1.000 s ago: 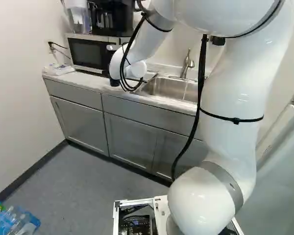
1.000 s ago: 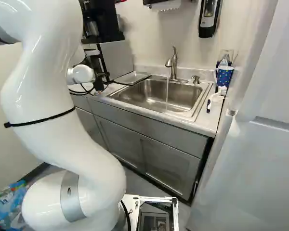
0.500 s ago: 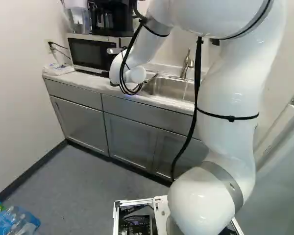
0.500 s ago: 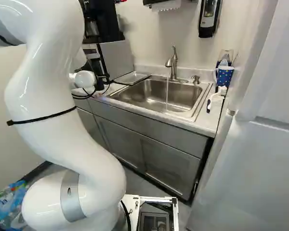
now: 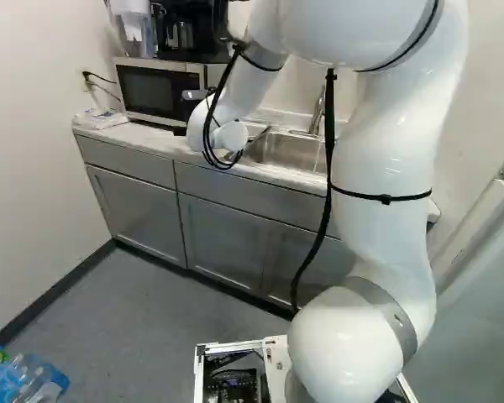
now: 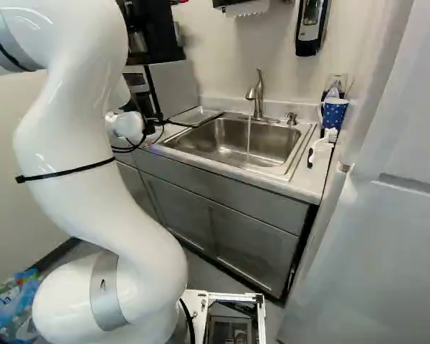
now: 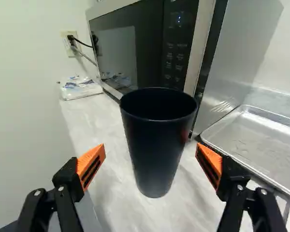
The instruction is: Rinse the cup and place it in the tray
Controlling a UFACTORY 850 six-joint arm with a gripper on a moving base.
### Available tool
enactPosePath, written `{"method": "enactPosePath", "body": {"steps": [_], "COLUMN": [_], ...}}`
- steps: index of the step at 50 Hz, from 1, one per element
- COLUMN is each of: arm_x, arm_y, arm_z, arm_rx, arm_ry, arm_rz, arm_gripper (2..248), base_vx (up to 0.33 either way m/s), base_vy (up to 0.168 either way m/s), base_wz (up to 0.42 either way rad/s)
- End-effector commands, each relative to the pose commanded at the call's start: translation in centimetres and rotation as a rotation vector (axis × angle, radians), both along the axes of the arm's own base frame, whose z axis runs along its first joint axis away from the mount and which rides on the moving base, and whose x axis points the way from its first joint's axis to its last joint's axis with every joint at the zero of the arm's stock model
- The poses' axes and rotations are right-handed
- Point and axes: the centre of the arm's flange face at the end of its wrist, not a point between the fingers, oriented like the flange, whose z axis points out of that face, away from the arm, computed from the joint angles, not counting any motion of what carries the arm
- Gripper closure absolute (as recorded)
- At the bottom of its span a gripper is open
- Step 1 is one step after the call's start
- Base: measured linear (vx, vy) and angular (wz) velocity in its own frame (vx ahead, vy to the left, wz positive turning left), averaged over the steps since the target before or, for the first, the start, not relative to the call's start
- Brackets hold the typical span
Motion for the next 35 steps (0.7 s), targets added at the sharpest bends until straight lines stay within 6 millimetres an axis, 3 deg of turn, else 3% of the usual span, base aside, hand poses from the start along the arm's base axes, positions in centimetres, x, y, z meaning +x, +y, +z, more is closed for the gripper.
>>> {"method": "enactPosePath", "body": {"steps": [35], "arm_x": [0.05], "arm_y": [0.03], "arm_z": [-0.18], "arm_rx": [0.005], "arm_ry": [-0.011], "arm_rz": [0.0], "arm_gripper": [3], "base_vx": [0.0], "base_vy": [0.0], "base_wz": [0.0]}}
